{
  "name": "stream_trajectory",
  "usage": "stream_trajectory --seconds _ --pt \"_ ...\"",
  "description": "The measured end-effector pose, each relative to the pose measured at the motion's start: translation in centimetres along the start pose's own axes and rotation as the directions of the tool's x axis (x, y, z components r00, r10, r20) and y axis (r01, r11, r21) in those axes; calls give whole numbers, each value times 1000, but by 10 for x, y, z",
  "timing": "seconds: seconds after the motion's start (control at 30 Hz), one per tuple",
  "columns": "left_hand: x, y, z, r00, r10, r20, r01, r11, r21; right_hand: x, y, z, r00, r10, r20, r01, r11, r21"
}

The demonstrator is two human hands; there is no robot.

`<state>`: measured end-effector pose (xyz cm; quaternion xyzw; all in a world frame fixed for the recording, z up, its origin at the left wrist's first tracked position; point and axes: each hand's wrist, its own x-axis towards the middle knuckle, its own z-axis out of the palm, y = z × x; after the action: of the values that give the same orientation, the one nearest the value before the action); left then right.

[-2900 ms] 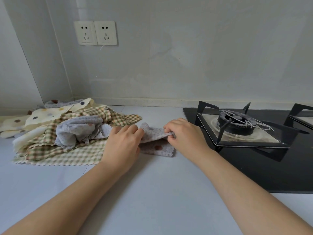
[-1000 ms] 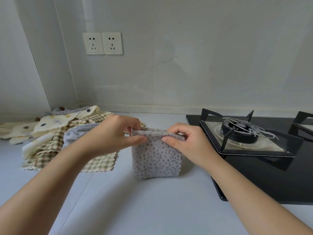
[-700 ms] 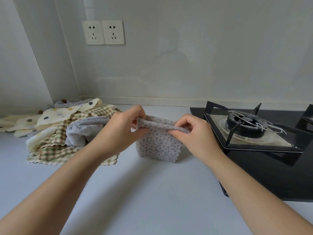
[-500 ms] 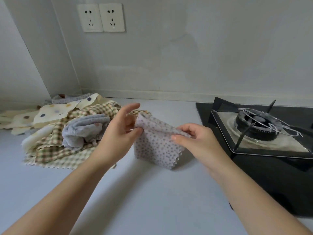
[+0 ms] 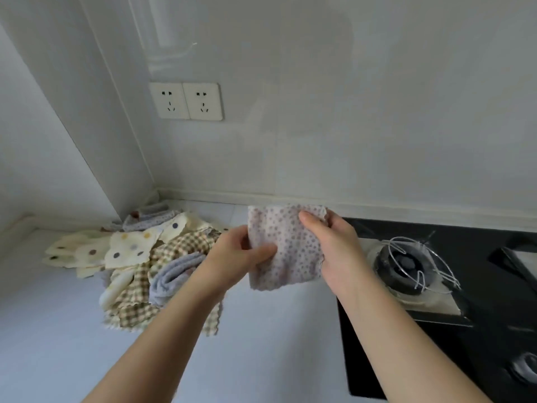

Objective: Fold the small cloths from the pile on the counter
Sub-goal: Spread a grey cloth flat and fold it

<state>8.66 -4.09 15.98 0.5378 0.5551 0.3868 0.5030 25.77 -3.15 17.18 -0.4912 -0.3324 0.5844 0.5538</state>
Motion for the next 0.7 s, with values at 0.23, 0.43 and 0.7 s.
stream_trajectory --seconds 0.23,0.43,0.7 --pt "-17 62 -38 995 88 40 -81 987 -142 -37 -62 22 987 53 153 -42 996 -72" --pt "-32 71 -54 937 345 59 -335 933 -131 -56 -68 31 950 -257 178 299 912 -280" --pt "-21 68 -54 945 326 -32 -322 908 -267 -53 -55 25 925 -87 371 228 906 -357"
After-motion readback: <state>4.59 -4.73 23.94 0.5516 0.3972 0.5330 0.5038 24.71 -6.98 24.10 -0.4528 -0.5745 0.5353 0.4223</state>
